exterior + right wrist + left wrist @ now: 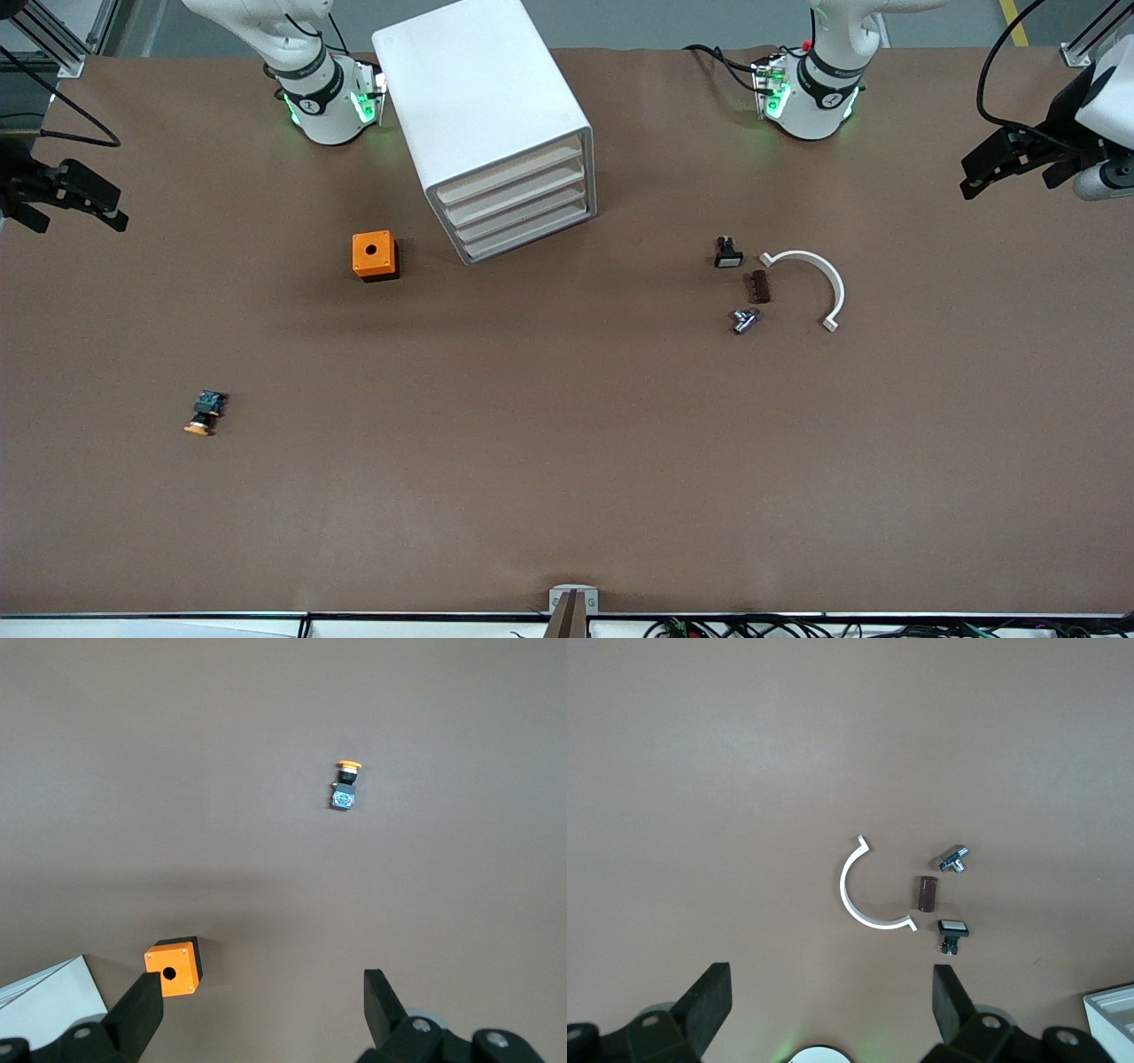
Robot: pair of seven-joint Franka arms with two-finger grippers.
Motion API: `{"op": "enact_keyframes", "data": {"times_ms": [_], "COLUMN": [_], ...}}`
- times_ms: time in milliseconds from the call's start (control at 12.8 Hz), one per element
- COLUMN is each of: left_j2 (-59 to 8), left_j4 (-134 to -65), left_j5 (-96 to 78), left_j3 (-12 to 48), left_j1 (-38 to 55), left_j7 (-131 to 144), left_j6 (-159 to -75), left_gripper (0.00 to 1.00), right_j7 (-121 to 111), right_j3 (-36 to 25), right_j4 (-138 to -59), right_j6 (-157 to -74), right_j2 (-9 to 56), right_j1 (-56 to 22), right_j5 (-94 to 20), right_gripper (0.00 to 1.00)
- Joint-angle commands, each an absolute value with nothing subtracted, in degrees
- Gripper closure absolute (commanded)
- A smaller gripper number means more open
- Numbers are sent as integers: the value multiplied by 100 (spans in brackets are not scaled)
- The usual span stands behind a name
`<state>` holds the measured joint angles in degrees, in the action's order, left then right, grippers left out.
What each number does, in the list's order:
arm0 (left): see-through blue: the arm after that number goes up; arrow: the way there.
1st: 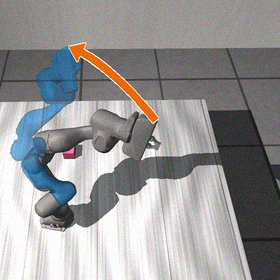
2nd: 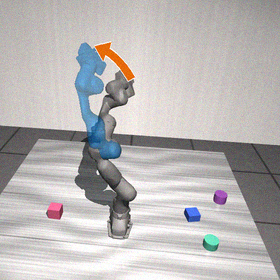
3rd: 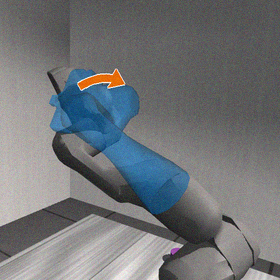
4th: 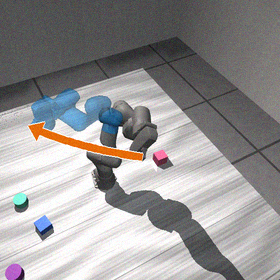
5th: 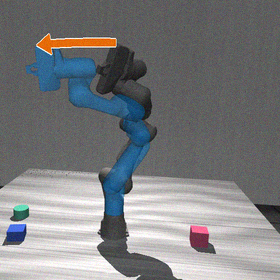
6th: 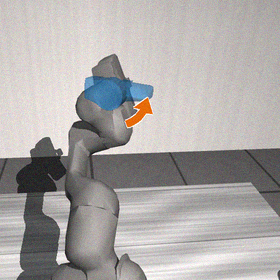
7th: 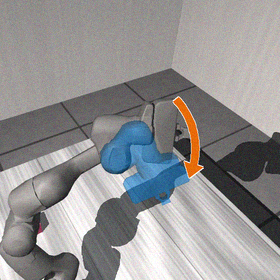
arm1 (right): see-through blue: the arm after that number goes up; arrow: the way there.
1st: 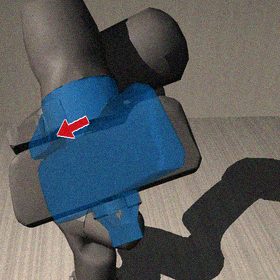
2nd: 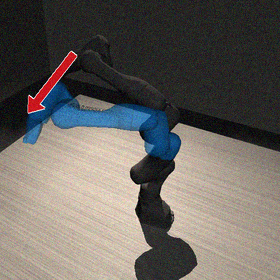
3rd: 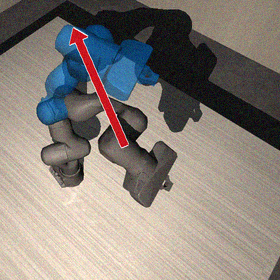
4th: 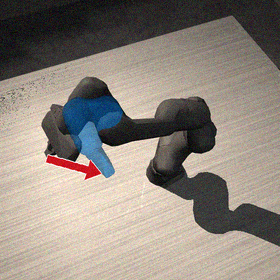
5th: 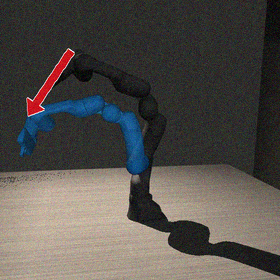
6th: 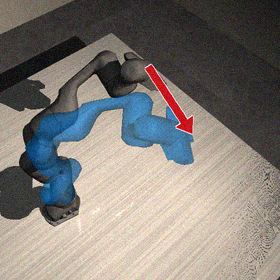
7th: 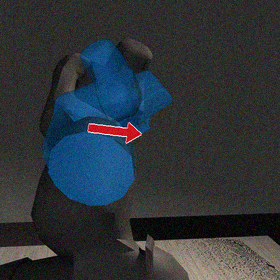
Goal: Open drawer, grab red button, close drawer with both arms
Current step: 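Reach the left gripper toward the white cabinet's drawer handle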
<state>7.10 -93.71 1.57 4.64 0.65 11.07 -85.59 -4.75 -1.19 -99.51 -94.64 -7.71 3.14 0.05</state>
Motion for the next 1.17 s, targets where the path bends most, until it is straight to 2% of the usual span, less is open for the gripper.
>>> {"op": "enact_keyframes", "data": {"times_ms": [0,156,547,782,1095], "left_j2": [659,633,-148,-675,-1518], "left_j4": [-9229,-9220,-9053,-9044,-8948], "left_j5": [88,88,70,-147,-886], "left_j3": [466,466,536,764,1106], "left_j1": [26,35,149,325,334], "left_j7": [984,1019,1089,1799,3851], "left_j6": [-8446,-8446,-8455,-8709,-8824], "left_gripper": [0,0,0,0,0], "right_j7": [-501,-466,-527,-519,-562], "right_j3": [-106,-105,-97,-105,-132], "right_j4": [-10002,-10011,-9932,-9906,-9431], "right_j6": [-9440,-9413,-9290,-9334,-9299], "right_j2": [-879,-879,-774,-249,562], "right_j1": [290,290,290,343,430], "right_j5": [53,18,315,291,334], "right_gripper": [0,0,0,0,0]}}
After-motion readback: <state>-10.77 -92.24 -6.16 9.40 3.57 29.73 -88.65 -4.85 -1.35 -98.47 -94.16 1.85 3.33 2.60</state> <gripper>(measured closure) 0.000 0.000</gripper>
